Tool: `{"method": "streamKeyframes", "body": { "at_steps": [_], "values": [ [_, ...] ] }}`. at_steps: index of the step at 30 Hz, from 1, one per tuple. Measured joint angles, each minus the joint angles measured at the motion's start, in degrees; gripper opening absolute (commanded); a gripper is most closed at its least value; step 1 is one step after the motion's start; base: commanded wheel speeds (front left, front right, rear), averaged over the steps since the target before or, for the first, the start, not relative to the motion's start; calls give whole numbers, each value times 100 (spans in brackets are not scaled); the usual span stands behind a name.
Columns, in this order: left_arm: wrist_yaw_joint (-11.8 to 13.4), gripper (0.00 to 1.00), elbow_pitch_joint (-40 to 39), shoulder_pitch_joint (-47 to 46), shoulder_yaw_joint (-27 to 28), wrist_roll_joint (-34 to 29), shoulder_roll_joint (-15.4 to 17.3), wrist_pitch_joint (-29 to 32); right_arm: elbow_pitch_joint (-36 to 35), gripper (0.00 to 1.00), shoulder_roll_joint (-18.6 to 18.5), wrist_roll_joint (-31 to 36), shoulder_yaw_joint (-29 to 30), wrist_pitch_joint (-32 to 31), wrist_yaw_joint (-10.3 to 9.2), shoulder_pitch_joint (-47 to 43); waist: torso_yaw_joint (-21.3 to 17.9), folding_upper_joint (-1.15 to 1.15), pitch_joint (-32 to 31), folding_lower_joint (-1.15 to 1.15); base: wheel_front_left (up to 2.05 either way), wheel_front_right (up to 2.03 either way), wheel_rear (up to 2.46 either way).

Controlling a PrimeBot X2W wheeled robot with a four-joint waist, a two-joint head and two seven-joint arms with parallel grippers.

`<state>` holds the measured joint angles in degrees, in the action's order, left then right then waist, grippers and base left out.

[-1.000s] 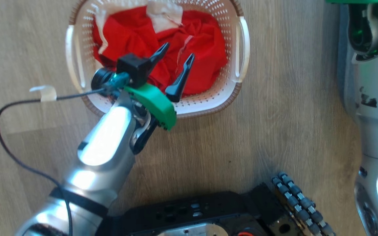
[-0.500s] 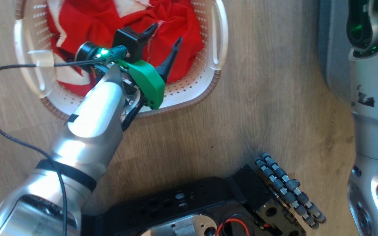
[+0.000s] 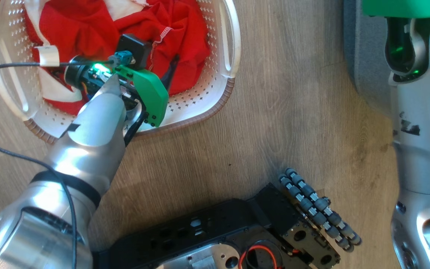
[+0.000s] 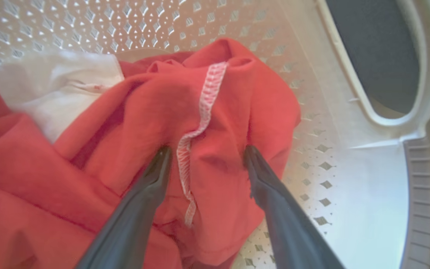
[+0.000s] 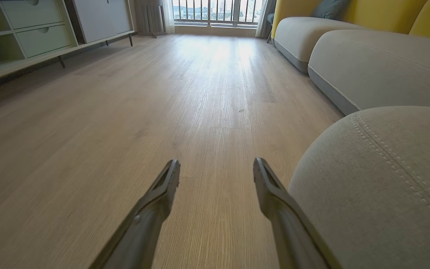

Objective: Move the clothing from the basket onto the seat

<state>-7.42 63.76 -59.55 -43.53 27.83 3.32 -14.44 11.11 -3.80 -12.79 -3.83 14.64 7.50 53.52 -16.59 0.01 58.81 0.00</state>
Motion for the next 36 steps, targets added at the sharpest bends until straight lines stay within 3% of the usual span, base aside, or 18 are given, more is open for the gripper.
{"method": "streamKeyframes", "body": {
  "at_steps": [4,5,6,7,19,36],
  "values": [
    [0,100,231,-132,-155,10,-12,0,-47,100,5,-47,9,0,0,-22,-39,0,1,0,0,0,0],
    [0,35,253,-165,-229,8,-10,0,-46,100,7,-47,10,0,0,-22,-44,0,1,0,0,0,0],
    [0,35,279,-197,-285,8,-13,0,-47,100,8,-47,11,0,0,-23,-44,0,1,0,0,0,0],
    [0,0,315,-222,-300,9,-25,0,-47,100,8,-47,14,0,0,-23,-44,0,0,0,0,0,0],
    [0,0,113,-244,-194,243,18,0,54,100,12,-118,-79,0,0,-1,36,0,-298,0,0,0,0],
    [2,0,-1170,968,701,79,-44,0,816,100,-185,101,-504,0,0,-568,850,0,-1936,-1,0,0,0]
  ]
}}
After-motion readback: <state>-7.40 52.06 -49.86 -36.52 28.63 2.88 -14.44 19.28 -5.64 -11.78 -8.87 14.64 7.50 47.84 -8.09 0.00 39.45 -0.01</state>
